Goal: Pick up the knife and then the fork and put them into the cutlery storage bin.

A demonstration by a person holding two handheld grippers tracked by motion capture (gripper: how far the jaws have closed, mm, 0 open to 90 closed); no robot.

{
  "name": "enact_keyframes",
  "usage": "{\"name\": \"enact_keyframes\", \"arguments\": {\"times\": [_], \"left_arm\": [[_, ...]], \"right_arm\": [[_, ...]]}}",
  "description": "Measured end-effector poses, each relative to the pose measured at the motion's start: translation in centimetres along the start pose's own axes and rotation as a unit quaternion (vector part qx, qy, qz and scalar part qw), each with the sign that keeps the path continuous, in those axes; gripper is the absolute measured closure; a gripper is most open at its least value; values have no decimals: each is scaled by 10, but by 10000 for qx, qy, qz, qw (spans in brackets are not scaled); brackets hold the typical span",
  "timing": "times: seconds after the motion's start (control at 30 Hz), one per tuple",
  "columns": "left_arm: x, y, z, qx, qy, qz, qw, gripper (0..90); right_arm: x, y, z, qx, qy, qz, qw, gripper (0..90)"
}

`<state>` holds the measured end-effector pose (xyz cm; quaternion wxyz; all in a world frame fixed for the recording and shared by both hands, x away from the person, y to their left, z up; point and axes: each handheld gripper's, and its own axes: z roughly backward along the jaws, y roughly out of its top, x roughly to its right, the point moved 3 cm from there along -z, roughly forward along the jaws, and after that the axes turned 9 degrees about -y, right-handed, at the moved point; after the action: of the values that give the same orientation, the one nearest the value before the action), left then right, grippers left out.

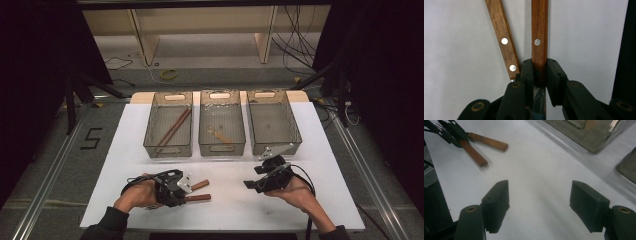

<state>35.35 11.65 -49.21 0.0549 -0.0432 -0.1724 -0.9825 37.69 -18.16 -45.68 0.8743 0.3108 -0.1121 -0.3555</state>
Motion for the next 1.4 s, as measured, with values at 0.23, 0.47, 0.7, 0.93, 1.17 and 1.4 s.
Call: {"name": "enact_keyframes", "arguments": {"times": [0.23,0.47,0.7,0.93,1.17,1.4], "left_arm": [[6,11,9,186,87,-73,9998,767],[16,29,14,276,145,-330,9990,767],[26,47,13,213,124,-656,9975,768],[35,59,9,205,91,-856,9961,768],[43,66,10,238,96,-973,9949,767],[48,72,11,266,89,-1083,9937,767]], "right_arm": [[-11,5,3,174,193,182,9995,324],[-39,13,1,239,605,711,9953,324],[-66,16,-12,53,936,1218,9881,346],[-77,14,-21,-98,1204,1417,9825,430],[-83,10,-28,-324,1534,1455,9769,503],[-88,8,-31,-354,1658,1592,9726,603]]}}
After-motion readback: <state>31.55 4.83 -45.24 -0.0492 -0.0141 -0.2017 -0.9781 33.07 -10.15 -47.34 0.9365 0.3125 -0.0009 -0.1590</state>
